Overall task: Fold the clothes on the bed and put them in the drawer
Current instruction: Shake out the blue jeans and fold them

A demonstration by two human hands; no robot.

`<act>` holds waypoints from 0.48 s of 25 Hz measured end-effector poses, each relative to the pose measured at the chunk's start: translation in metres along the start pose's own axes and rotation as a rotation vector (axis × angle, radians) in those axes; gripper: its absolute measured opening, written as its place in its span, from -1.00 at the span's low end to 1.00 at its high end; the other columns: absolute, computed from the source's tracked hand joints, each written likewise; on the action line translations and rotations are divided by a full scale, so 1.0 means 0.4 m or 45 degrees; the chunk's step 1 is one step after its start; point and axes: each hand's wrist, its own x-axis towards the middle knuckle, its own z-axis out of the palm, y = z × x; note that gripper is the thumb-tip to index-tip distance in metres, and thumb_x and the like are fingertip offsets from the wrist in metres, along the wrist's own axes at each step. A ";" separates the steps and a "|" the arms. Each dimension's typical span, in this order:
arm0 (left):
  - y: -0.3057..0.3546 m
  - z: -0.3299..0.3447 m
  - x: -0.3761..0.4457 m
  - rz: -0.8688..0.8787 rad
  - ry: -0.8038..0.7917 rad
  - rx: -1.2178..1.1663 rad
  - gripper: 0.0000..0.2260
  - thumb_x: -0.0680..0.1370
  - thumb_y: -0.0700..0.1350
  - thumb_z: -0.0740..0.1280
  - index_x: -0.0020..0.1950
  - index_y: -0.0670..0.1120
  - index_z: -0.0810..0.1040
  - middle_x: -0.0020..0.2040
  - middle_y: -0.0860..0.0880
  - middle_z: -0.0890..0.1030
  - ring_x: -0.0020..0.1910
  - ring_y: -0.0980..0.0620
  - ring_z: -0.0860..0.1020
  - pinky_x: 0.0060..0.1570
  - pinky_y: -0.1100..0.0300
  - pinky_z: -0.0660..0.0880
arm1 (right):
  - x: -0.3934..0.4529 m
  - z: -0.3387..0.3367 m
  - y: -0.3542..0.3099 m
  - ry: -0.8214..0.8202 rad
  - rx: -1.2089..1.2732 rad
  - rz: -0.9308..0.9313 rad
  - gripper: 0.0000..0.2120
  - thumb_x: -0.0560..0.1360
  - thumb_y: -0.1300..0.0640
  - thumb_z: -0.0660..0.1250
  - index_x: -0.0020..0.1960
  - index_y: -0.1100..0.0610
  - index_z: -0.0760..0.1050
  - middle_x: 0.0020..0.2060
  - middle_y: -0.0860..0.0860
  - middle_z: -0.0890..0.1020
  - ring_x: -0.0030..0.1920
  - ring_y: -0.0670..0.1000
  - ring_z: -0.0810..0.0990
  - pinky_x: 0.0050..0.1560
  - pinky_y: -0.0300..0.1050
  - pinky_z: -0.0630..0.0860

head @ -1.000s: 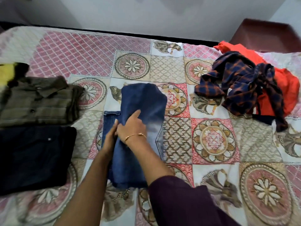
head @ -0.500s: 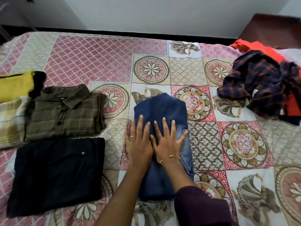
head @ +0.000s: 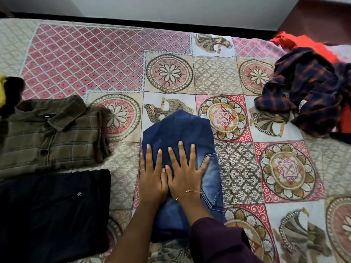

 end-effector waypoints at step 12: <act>0.082 -0.090 -0.017 -1.216 -0.185 -0.302 -0.30 0.26 0.45 0.32 -0.04 -0.18 0.60 -0.04 -0.19 0.64 0.01 -0.20 0.59 0.04 0.02 0.52 | 0.001 -0.025 0.059 0.102 0.190 0.196 -0.58 0.47 -0.06 0.13 0.30 -0.02 0.44 0.31 0.15 0.42 0.31 0.21 0.33 0.23 0.35 0.26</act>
